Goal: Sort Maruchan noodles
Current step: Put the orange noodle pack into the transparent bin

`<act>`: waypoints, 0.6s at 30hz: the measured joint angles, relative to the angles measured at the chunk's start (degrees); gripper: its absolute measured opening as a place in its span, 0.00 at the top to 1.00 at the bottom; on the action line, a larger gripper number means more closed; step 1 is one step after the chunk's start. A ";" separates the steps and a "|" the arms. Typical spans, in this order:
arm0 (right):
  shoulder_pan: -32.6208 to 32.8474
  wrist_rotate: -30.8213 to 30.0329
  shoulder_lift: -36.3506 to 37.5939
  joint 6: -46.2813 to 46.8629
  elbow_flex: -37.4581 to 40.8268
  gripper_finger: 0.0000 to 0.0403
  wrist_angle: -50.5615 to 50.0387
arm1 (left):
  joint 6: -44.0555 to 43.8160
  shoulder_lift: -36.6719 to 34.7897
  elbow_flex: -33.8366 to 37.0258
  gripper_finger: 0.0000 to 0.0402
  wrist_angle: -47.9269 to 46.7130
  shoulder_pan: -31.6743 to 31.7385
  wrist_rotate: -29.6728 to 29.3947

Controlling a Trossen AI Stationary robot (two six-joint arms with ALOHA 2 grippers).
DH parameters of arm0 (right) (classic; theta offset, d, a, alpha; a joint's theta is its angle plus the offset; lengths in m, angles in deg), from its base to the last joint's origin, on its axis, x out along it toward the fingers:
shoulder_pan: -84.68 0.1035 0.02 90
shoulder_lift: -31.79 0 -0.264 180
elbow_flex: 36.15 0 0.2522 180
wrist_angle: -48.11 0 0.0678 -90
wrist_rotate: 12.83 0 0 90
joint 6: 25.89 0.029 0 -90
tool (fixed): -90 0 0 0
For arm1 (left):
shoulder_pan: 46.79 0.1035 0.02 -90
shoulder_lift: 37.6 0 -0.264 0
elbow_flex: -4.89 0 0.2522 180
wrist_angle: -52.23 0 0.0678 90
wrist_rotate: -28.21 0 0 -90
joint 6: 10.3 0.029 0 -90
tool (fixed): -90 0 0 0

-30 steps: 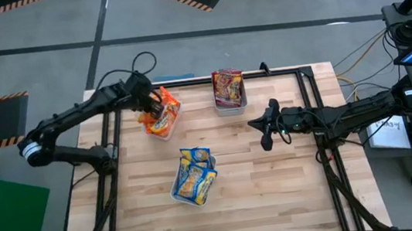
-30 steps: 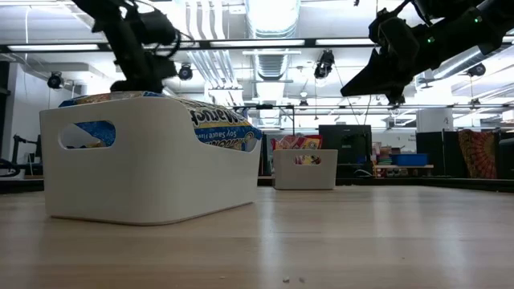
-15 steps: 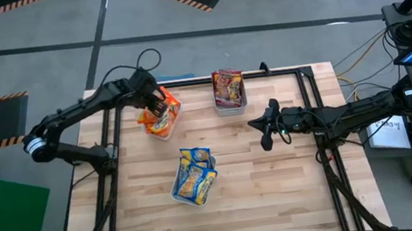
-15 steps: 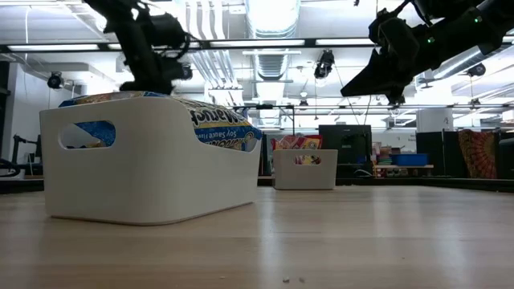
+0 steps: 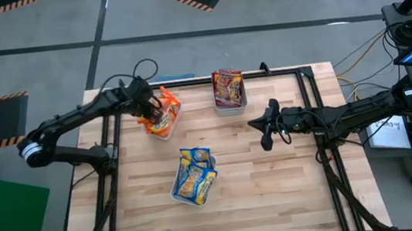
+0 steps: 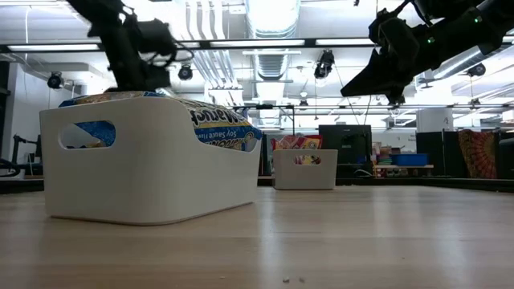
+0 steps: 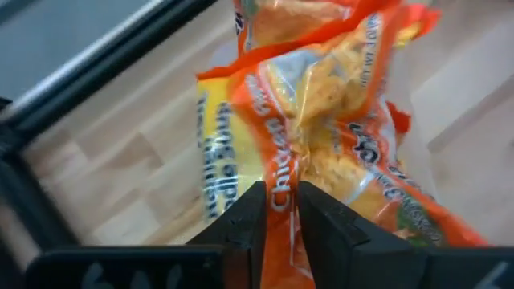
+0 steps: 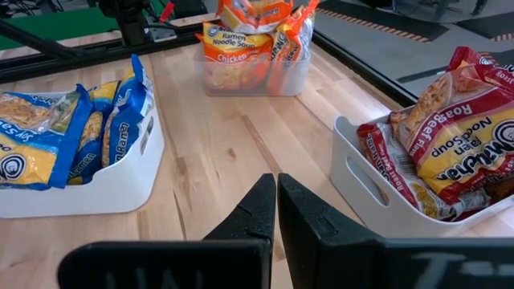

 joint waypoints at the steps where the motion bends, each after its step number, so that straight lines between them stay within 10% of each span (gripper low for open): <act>1: -0.01 0.00 0.00 0.00 0.00 0.98 0.00 | -0.63 0.34 1.44 0.87 2.25 -0.04 0.19; 8: 0.00 0.00 -0.02 -0.06 0.00 0.98 0.16 | -4.40 2.95 10.83 0.90 19.47 -1.90 4.36; 18: 0.00 -0.02 0.00 0.16 0.00 0.98 0.19 | -2.62 -0.66 4.85 0.91 15.00 -2.03 5.43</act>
